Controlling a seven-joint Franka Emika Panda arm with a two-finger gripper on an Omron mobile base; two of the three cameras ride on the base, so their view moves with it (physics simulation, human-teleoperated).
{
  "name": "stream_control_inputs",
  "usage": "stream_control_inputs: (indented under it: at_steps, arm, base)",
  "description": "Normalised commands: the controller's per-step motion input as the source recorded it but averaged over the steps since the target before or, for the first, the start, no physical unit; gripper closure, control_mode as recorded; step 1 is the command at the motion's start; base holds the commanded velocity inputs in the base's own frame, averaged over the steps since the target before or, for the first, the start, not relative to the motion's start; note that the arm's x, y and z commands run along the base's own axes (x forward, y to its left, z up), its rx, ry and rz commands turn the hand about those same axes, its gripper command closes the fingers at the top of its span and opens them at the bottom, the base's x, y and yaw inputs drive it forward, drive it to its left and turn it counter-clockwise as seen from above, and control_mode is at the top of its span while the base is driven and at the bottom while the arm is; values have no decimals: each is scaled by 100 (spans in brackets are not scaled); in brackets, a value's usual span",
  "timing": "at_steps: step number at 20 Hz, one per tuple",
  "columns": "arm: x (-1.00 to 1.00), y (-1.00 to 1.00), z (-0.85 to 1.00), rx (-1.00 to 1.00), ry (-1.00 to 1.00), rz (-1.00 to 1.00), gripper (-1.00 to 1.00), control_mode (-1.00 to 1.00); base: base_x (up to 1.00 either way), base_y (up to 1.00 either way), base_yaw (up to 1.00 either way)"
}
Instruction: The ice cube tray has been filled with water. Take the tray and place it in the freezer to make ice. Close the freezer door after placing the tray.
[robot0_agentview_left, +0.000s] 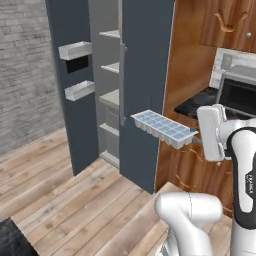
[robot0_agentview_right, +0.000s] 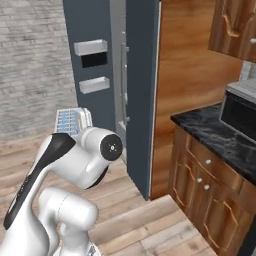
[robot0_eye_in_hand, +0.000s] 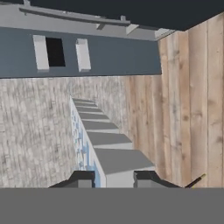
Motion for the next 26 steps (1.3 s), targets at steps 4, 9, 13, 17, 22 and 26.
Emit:
stream_control_inputs:
  at_steps: [4,9,13,17,22,26]
  arm:
    - [0,0,0,0,0,0,100,100]
    - [0,0,0,0,0,0,100,100]
    - [0,0,0,0,0,0,100,100]
    - [0,0,0,0,0,0,100,100]
    - [0,0,0,0,0,0,100,100]
    - [0,0,0,0,0,0,100,100]
  base:
    - [84,0,23]
    - [61,0,6]
    - [53,1,-5]
    - [41,16,-23]
    - [46,29,-32]
    - [52,47,-34]
